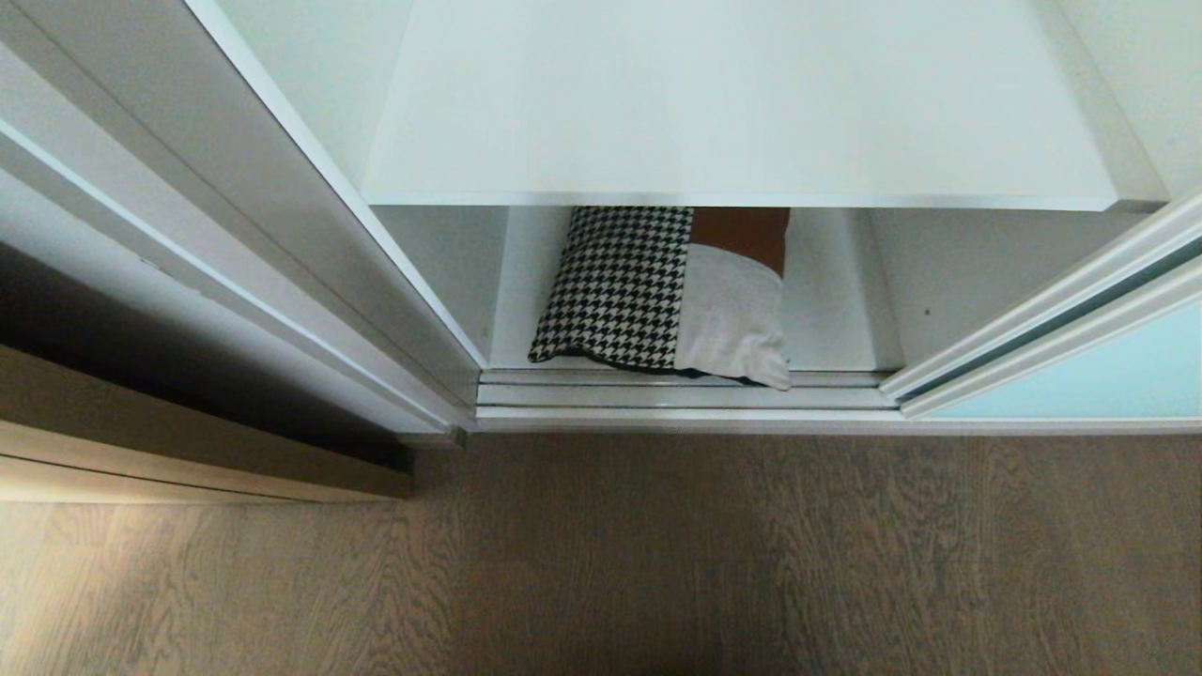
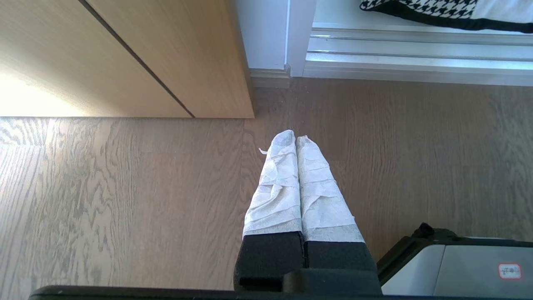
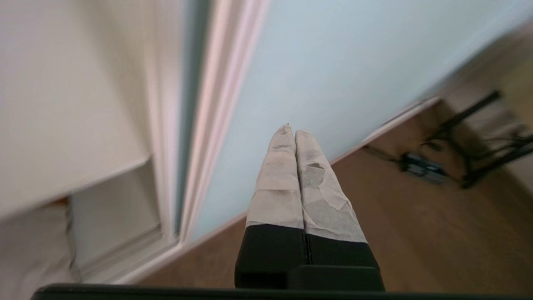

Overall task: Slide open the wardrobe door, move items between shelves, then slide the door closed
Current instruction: Close the door

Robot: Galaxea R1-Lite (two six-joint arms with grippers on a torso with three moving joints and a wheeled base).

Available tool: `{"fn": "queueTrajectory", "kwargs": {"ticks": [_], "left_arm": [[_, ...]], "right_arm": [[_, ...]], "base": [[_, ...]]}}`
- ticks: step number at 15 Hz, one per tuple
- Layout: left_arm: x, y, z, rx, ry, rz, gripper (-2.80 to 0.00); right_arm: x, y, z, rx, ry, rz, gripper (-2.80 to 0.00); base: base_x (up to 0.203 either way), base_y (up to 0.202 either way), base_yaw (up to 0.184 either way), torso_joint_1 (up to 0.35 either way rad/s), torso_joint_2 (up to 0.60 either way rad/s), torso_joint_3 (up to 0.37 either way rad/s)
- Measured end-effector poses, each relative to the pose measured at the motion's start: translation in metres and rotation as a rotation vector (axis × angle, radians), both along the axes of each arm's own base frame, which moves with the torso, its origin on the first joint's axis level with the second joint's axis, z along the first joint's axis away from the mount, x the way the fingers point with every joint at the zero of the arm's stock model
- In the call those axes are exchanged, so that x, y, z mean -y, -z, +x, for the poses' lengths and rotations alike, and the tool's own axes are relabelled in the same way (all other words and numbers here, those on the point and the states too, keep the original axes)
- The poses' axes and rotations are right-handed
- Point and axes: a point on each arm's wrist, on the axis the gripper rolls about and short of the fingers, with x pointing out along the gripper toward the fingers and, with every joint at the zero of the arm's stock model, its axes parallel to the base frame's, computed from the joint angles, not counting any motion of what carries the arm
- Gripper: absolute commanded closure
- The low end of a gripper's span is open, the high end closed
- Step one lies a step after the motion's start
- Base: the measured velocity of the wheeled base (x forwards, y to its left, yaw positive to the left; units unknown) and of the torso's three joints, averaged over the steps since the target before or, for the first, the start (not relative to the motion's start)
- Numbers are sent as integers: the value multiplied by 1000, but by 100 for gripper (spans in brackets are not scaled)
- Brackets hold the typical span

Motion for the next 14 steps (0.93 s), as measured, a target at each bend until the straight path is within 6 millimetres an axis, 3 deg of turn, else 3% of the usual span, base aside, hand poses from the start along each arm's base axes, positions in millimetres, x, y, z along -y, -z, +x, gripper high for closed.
{"fn": "queueTrajectory", "kwargs": {"ticks": [4,8,14], "left_arm": [[0,0,0,0,0,0,0],[0,0,0,-1,0,0,0],[0,0,0,-1,0,0,0]], "right_arm": [[4,-15,-4,71,50,26,0],[5,-9,-2,17,-49,63,0],[-3,0,-8,-200,95,-205,0]], "base": [[0,0,0,0,0,0],[0,0,0,0,0,0],[0,0,0,0,0,0]]}}
